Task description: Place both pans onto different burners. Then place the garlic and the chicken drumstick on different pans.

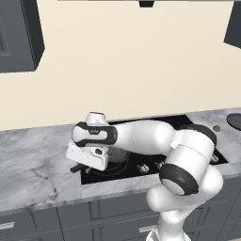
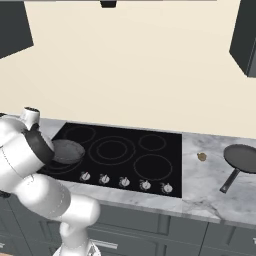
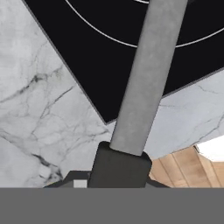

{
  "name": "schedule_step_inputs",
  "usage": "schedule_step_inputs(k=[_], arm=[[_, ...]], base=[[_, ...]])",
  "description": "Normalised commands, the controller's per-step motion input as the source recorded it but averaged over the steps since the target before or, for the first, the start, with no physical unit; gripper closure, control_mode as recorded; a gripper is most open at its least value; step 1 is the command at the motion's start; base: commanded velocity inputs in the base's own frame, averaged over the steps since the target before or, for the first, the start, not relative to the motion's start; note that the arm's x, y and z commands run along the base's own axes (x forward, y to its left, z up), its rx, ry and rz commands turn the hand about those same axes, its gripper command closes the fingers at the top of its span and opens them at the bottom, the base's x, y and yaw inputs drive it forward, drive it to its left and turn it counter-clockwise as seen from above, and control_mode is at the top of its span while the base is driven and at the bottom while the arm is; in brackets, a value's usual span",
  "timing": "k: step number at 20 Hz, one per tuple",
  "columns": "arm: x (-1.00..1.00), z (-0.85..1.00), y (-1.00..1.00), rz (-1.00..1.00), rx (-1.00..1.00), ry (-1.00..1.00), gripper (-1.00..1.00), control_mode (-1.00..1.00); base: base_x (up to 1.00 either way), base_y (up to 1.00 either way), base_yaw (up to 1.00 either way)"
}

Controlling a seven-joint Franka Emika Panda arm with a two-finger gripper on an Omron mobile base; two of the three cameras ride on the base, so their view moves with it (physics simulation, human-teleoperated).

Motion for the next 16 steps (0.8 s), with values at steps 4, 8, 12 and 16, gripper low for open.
schedule_step_inputs(k=[4,8,12,16], arm=[[-0.14,-0.23,0.19,0.0,0.0,0.09,1.0,-1.0],[-0.13,-0.27,0.2,0.0,0.0,0.07,1.0,-1.0],[-0.12,-0.33,0.29,0.0,0.0,0.06,1.0,-1.0],[-0.09,-0.2,0.16,0.0,0.0,0.02,1.0,-1.0]], base=[[0.0,0.0,0.0],[0.0,0.0,0.0],[0.0,0.0,0.0],[0.0,0.0,0.0]])
